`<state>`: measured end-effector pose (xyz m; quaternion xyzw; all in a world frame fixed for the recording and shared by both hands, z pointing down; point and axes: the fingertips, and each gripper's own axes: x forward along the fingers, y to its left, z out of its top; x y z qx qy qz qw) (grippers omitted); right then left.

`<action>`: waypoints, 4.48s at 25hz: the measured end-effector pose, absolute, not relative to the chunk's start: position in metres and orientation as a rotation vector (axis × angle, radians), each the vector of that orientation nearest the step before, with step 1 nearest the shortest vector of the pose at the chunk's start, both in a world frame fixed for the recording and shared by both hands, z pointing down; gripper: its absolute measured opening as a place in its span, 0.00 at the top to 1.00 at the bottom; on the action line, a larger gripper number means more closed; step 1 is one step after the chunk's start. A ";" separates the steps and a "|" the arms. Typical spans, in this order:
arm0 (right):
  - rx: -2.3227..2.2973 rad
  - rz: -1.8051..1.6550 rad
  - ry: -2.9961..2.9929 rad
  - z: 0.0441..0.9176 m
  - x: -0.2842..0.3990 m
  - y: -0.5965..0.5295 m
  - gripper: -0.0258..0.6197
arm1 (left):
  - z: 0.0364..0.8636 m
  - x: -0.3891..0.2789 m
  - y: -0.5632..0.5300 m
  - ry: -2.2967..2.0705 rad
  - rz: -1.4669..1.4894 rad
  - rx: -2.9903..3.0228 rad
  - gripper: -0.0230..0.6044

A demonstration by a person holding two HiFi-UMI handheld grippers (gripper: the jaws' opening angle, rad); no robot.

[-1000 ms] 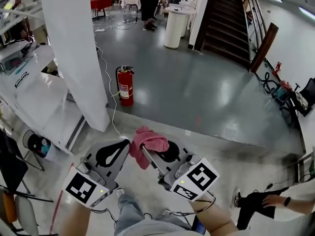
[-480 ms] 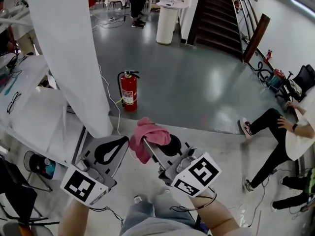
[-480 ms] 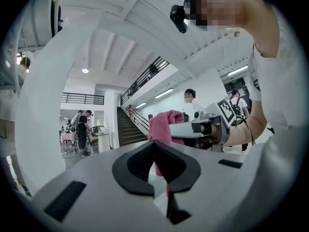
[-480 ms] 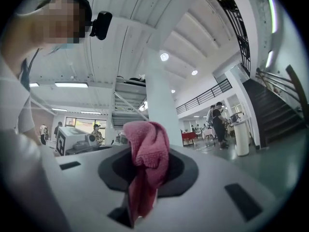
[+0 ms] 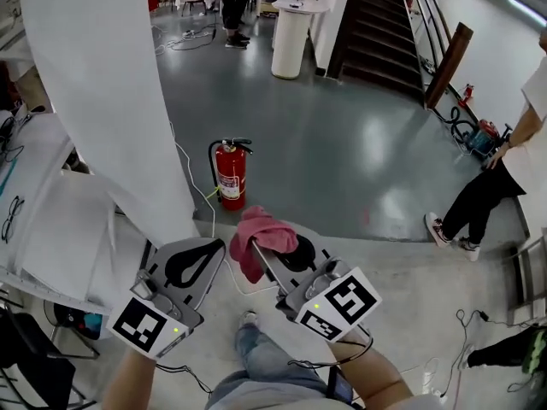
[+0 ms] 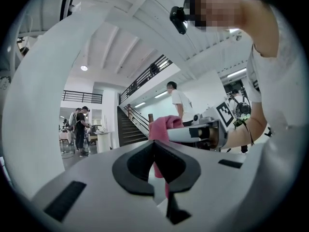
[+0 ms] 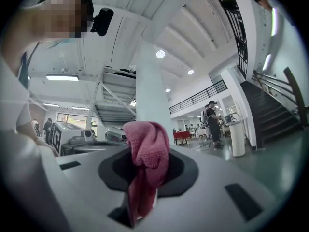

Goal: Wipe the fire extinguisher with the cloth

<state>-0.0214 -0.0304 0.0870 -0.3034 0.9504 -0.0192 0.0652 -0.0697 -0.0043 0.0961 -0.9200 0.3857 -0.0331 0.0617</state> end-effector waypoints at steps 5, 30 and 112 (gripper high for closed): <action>-0.971 -0.031 2.844 0.088 -0.047 -0.099 0.82 | 0.097 -0.092 -0.065 1.125 -0.150 -2.787 0.95; -1.466 0.169 2.765 0.231 -0.113 -0.336 0.83 | 0.238 -0.142 -0.276 0.712 -0.130 -2.982 0.95; -1.472 0.726 3.219 0.733 -0.152 -0.461 0.84 | 0.571 -0.166 -0.304 0.952 -0.238 -2.784 0.95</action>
